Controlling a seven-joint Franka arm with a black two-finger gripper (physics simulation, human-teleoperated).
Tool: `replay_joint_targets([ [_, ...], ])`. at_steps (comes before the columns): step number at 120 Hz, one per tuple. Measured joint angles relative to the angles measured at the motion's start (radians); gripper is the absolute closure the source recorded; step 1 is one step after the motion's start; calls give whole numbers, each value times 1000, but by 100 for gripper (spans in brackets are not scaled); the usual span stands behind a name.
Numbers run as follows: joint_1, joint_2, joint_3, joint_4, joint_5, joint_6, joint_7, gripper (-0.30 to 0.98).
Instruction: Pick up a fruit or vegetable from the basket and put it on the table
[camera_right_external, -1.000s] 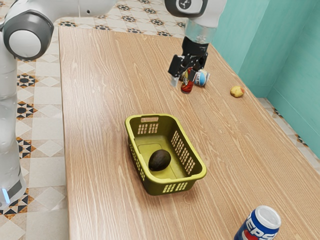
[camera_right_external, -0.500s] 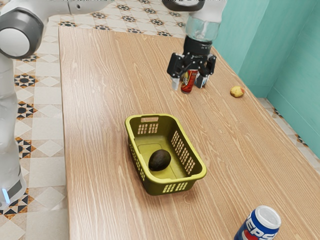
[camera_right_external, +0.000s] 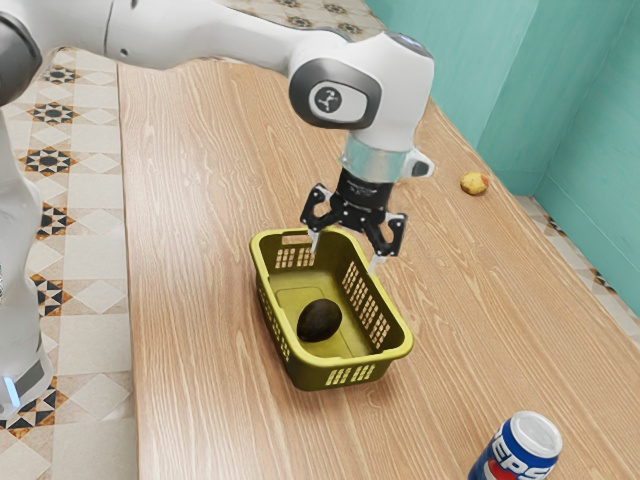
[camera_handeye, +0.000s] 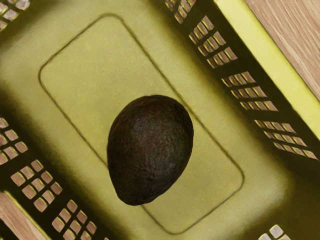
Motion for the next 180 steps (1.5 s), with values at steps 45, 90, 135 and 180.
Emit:
replay_joint_targets([
  [45, -2, -43, -2, -182, 2, 168, 271, 0],
  [90, 12, 0, 1, -236, -30, 229, 461, 0],
  [135, 29, 16, 0, -257, -55, 263, 561, 0],
  [180, 28, 69, 0, -275, -87, 303, 615, 0],
])
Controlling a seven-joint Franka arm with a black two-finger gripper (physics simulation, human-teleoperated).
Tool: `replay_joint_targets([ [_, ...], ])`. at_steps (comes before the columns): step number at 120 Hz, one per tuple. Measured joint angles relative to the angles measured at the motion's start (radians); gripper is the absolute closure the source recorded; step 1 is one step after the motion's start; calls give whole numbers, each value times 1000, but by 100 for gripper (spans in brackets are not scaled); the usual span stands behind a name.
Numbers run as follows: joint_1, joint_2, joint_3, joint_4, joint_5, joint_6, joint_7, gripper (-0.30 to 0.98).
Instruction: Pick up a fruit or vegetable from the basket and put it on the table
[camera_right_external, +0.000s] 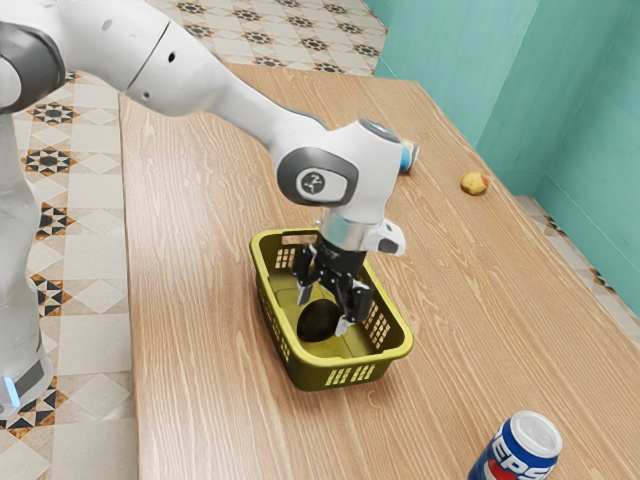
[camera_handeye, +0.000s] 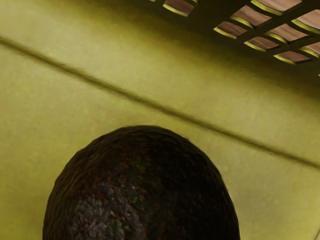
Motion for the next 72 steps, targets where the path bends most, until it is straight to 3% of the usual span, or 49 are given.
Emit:
replay_joint_targets([
  [32, -3, 23, 0, -7, -14, 22, 22, 1],
  [52, -2, 24, 0, -10, -16, 30, 32, 23],
  [72, 1, 25, 0, -10, -15, 37, 36, 30],
])
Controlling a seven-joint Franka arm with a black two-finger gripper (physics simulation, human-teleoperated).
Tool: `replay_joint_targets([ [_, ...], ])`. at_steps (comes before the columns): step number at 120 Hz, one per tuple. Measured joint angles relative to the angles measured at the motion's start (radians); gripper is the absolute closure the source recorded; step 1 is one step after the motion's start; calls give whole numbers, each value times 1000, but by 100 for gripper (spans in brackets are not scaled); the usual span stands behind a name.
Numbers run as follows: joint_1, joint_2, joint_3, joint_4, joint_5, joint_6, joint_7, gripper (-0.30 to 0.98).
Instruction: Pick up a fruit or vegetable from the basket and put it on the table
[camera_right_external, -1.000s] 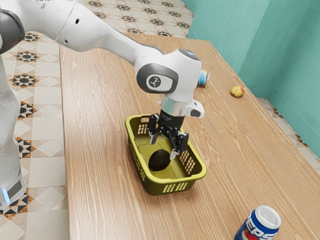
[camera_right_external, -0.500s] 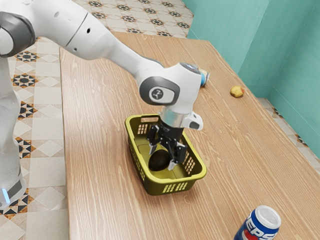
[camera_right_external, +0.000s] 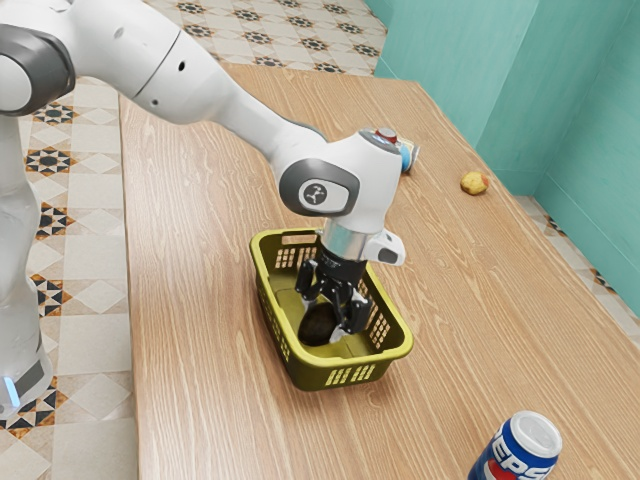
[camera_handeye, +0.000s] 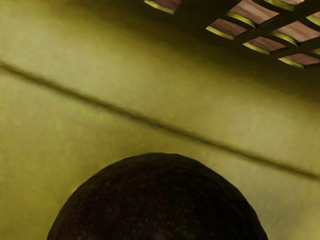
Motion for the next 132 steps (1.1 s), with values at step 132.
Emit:
replay_joint_targets([
  [132, 273, -98, 142, 607, 61, -223, -319, 3],
])
